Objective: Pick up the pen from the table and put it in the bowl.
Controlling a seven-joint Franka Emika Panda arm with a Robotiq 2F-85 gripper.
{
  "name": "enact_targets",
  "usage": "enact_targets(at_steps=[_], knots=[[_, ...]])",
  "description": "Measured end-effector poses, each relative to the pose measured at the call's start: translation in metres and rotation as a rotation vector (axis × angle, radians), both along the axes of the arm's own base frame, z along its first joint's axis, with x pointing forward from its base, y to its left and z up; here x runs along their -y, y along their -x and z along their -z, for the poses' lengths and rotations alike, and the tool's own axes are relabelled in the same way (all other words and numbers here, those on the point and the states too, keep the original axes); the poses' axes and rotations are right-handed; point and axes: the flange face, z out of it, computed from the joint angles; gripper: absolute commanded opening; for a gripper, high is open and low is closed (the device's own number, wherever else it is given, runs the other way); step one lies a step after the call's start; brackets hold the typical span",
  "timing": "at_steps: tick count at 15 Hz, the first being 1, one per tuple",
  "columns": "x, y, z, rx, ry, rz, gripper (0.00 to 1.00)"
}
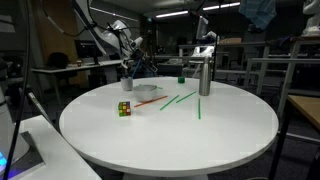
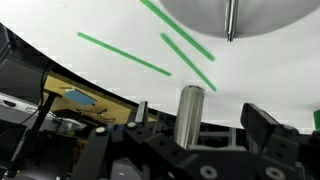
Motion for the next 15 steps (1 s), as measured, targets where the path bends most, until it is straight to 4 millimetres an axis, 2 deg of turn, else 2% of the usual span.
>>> enact_targets(at_steps=[3,8,15], knots=[[0.002,0.0,-0.022,0.035,0.005,0.008,1.0],[0.004,0.003,-0.045,0.085,0.01,0.017,1.0],[-0.003,0.014,-0.059,0.095,-0.007,0.021,1.0]])
